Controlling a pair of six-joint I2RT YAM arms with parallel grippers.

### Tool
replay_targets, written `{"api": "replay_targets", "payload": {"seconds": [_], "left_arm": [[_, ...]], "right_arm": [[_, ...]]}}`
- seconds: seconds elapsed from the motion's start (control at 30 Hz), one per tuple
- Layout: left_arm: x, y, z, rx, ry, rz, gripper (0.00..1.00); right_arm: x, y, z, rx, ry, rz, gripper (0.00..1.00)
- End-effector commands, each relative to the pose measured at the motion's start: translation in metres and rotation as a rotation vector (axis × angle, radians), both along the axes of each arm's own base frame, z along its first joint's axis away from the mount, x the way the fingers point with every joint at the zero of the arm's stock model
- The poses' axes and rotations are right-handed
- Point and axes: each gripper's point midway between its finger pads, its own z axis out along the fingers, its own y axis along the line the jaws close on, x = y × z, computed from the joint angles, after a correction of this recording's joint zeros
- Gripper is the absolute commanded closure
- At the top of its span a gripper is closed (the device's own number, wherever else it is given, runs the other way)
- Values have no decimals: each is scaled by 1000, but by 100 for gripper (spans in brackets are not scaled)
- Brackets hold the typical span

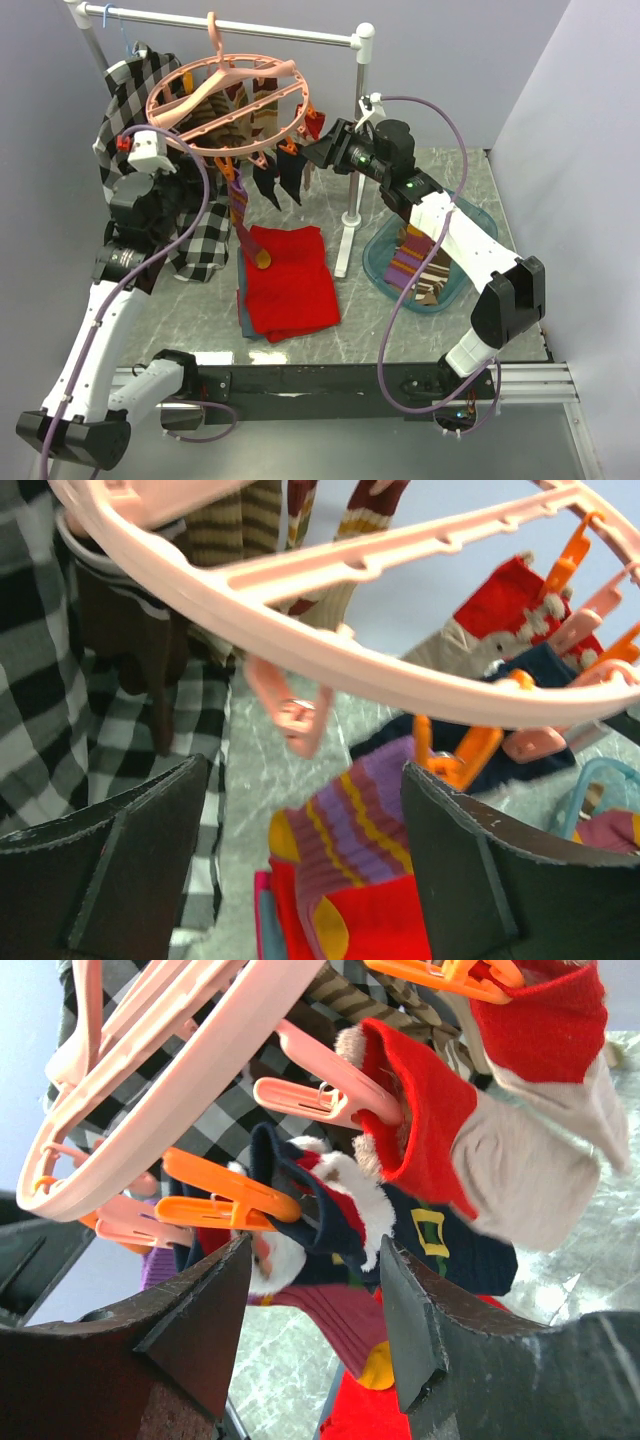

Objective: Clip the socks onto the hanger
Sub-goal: Open the clamp at the hanger.

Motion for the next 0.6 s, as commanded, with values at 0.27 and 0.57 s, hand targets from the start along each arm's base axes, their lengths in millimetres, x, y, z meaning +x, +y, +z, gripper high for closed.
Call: {"api": "replay_targets", "payload": {"seconds": [0.27,0.57], "left_arm": [[26,-8,22,30,-144,-198,14],[28,-10,34,16,-182,-250,26]], "right_arm": [[-13,0,39,32,-134,84,38],[-23,2,43,25,-166,127,38]]}}
